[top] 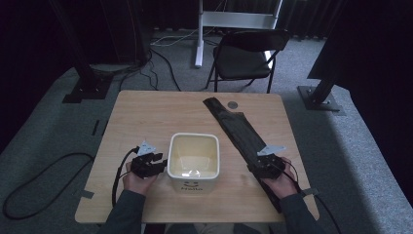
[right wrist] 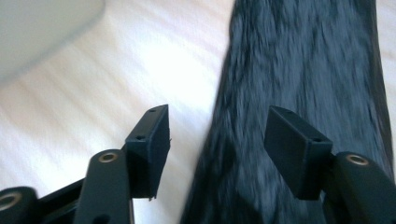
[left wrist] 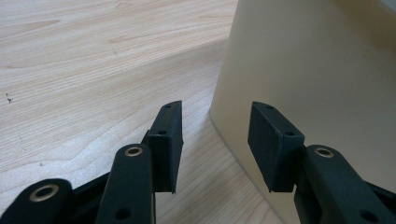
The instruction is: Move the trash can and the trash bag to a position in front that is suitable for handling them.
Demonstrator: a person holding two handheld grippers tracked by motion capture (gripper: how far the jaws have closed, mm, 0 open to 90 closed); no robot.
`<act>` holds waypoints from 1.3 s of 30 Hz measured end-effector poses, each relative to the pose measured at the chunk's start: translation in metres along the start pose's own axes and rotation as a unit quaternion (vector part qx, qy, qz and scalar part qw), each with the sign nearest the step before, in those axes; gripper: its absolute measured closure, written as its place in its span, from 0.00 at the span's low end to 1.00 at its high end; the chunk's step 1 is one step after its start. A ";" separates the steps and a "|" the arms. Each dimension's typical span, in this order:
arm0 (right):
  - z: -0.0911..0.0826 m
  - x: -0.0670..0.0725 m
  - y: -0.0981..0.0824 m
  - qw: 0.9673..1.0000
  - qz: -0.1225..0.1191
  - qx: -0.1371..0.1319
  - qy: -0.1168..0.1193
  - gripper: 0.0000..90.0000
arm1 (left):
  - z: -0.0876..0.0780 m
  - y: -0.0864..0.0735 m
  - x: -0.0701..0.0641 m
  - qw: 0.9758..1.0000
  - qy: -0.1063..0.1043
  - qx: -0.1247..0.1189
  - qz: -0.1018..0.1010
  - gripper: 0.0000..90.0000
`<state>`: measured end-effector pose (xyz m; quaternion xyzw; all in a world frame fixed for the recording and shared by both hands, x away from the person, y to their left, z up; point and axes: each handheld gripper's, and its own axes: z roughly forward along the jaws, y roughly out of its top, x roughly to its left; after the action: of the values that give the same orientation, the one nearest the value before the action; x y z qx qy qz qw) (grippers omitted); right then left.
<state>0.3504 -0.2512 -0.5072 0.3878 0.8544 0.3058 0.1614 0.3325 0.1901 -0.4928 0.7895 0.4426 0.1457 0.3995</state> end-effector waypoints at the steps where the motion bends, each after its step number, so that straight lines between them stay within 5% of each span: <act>1: 0.003 0.000 0.005 1.000 0.003 -0.002 0.002 0.45 | 0.000 0.000 0.000 1.000 -0.001 -0.002 0.000 0.62; 7: 0.031 -0.008 0.026 1.000 0.027 -0.012 -0.006 0.51 | -0.002 0.000 0.004 1.000 -0.008 -0.011 -0.003 0.62; 16: 0.055 -0.014 0.033 0.999 0.036 0.026 0.005 0.64 | -0.001 0.001 0.004 1.000 -0.020 -0.017 -0.009 0.62; 20: 0.054 -0.012 0.032 0.999 0.026 0.030 0.005 0.76 | 0.000 0.002 0.005 0.999 -0.025 -0.019 -0.011 0.62; 25: 0.051 -0.001 0.031 0.999 -0.019 0.036 0.028 0.91 | 0.002 0.003 0.004 0.999 -0.031 -0.019 -0.008 0.62; 29: 0.046 0.010 0.026 0.997 -0.054 0.036 0.052 0.91 | 0.001 0.003 0.004 0.999 -0.032 -0.019 -0.009 0.62; 33: 0.035 0.015 0.015 0.989 -0.098 0.042 0.101 0.91 | 0.001 0.003 0.003 0.999 -0.030 -0.019 -0.010 0.62; 36: 0.032 0.012 0.012 0.989 -0.095 0.044 0.107 0.81 | 0.002 0.004 0.002 0.999 -0.034 -0.018 -0.010 0.62; 38: 0.024 0.007 0.009 0.991 -0.070 0.018 0.112 0.65 | 0.003 0.004 0.000 0.999 -0.039 -0.014 -0.009 0.62; 39: 0.024 0.007 0.009 0.991 -0.070 0.018 0.112 0.65 | 0.003 0.004 0.000 0.999 -0.039 -0.014 -0.009 0.62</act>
<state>0.3631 -0.2317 -0.5196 0.2930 0.8975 0.3201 0.0790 0.3368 0.1873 -0.4913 0.7847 0.4319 0.1169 0.4289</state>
